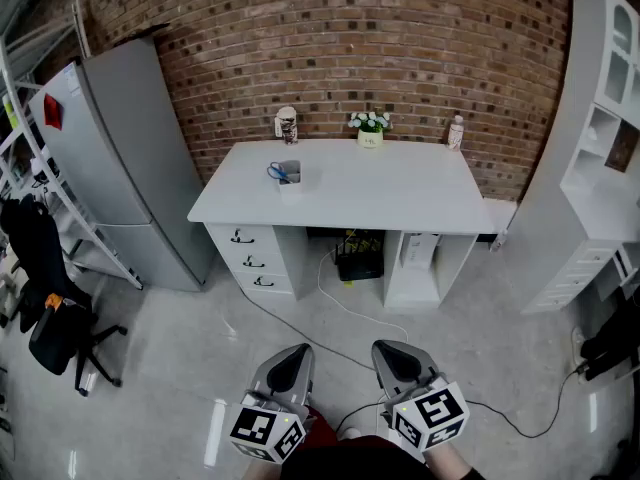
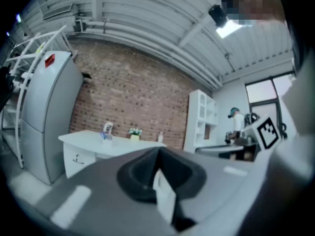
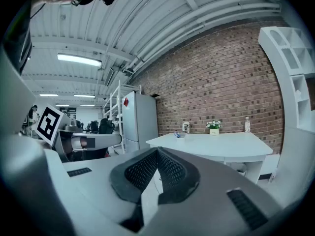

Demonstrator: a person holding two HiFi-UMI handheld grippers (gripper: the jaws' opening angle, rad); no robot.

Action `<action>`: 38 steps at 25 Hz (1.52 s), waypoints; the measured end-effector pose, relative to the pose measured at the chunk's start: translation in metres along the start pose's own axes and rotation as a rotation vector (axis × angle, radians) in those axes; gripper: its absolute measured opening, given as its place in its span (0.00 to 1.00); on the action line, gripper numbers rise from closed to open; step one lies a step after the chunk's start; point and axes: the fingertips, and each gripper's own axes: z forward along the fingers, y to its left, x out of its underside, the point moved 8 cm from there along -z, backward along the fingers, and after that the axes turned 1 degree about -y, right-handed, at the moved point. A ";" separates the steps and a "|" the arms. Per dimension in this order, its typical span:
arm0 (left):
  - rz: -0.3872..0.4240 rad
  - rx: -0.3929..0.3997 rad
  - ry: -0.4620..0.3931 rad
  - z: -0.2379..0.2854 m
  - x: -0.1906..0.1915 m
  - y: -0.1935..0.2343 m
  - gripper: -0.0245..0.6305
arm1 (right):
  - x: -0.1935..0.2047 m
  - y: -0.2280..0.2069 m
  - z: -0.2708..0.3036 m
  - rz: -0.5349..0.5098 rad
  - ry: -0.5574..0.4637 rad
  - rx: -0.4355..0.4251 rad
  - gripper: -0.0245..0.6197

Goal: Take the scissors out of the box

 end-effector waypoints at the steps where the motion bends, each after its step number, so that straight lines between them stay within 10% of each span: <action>1: 0.001 0.000 0.000 0.001 0.001 -0.001 0.04 | 0.001 -0.002 0.000 0.002 0.001 0.001 0.05; 38: -0.042 -0.058 0.044 0.064 -0.001 0.072 0.04 | -0.006 -0.033 0.094 0.057 0.010 -0.089 0.05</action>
